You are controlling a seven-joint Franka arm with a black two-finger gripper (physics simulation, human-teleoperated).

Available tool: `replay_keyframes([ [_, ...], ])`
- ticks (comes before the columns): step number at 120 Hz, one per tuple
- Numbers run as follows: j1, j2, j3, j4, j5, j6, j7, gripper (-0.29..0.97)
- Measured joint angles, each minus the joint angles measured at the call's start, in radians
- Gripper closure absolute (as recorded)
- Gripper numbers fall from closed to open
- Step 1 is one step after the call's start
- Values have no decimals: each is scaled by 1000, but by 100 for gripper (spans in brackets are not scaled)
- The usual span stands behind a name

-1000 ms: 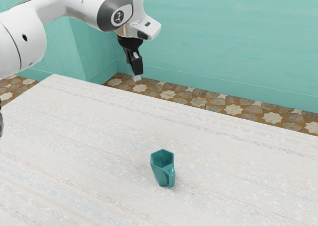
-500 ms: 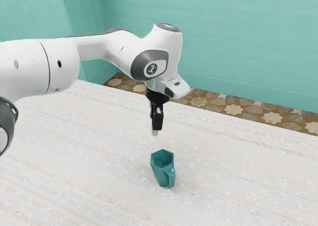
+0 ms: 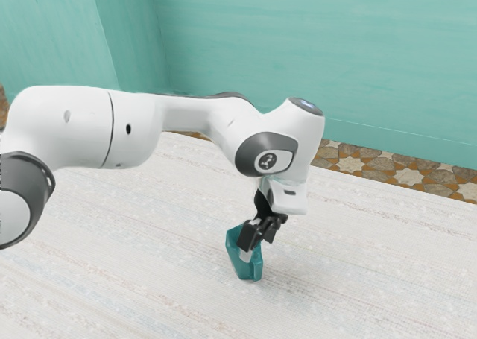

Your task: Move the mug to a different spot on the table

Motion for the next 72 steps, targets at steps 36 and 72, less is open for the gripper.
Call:
replay_keyframes([
  [36, 62, 81, -19, 38, 7, 26, 218, 0],
  [72, 73, 110, -18, 20, 25, 156, 356, 4],
])
